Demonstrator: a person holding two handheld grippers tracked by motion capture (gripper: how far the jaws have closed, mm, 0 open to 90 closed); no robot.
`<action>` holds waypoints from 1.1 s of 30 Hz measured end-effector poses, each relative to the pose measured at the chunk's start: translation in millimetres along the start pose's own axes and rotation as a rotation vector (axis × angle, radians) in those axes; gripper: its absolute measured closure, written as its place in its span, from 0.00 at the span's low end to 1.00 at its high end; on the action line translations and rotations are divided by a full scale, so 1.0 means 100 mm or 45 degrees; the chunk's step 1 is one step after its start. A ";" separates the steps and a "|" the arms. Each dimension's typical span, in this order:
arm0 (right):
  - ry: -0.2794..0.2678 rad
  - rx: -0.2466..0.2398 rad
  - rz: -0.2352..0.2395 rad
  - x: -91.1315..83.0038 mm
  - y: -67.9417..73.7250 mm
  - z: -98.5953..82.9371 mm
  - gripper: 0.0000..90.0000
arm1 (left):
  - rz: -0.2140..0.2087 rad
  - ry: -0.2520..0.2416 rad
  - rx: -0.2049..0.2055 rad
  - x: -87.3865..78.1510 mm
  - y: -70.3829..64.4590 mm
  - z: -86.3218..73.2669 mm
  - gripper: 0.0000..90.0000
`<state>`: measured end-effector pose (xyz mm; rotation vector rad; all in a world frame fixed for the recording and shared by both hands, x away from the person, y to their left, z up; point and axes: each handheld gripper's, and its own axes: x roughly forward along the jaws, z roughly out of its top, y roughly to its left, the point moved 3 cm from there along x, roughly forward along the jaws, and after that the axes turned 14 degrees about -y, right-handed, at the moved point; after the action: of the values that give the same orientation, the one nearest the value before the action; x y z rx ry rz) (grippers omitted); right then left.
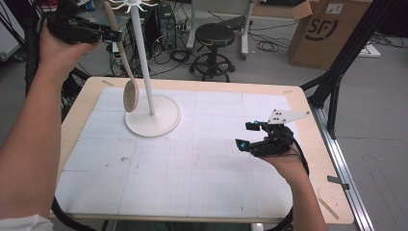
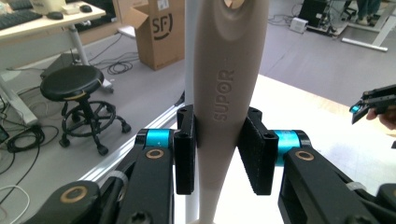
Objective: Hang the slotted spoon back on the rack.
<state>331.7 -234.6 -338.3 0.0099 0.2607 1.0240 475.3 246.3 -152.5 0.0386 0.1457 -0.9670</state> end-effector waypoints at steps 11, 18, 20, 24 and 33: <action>-0.002 0.002 0.016 0.00 0.00 -0.02 0.24 | 0.019 0.032 0.024 0.11 0.01 0.01 0.76; 0.004 0.001 0.026 0.04 -0.02 -0.04 0.24 | 0.019 0.035 0.014 0.16 0.02 -0.01 0.76; 0.004 -0.002 0.027 0.05 -0.02 -0.04 0.24 | 0.006 -0.005 -0.003 0.16 0.03 -0.01 0.74; 0.006 -0.006 0.033 0.06 -0.02 -0.04 0.24 | 0.013 -0.057 0.004 0.12 0.03 0.00 0.55; -0.002 -0.007 0.048 0.07 -0.02 -0.04 0.24 | 0.021 -0.086 0.010 -0.03 -0.06 -0.05 0.49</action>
<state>335.6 -229.9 -343.8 0.0110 0.2574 1.0621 468.5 245.8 -157.3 0.0141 0.0794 -0.9510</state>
